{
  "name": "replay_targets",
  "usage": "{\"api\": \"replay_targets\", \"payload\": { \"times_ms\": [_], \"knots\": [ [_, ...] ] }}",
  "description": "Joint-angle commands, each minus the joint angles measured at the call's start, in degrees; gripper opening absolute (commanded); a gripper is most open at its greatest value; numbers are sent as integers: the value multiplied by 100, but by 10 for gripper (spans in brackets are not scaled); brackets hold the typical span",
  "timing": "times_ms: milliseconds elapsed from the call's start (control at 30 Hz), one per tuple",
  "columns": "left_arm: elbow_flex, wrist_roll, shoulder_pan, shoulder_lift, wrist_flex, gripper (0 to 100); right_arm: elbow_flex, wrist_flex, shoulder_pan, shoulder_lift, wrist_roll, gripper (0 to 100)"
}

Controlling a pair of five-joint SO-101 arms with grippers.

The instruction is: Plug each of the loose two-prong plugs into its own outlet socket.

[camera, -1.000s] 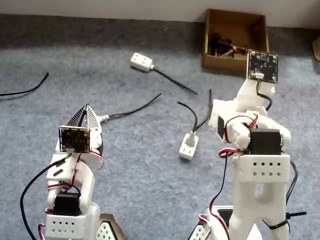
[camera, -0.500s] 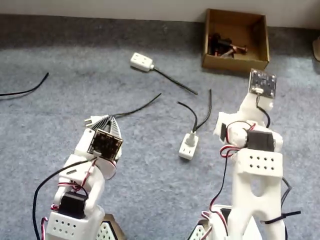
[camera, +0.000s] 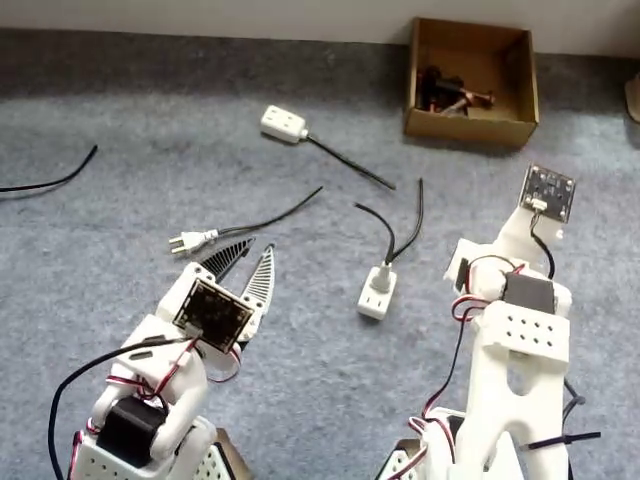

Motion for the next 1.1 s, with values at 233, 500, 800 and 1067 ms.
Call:
{"api": "replay_targets", "payload": {
  "times_ms": [233, 500, 800, 1067],
  "knots": [
    [-1868, 193, 277, 2756, 9, 84, 84, -224, 189, -163, -44, 153],
    [-2695, 202, 1182, 4505, -105, 84, 84, -233, 646, -110, -26, 153],
    [-3231, 738, 1279, 6114, -914, 85, 84, -233, 681, -110, -26, 153],
    [-3811, 1415, 1675, 7354, -932, 146, 84, -233, 971, -127, -26, 153]
  ]
}}
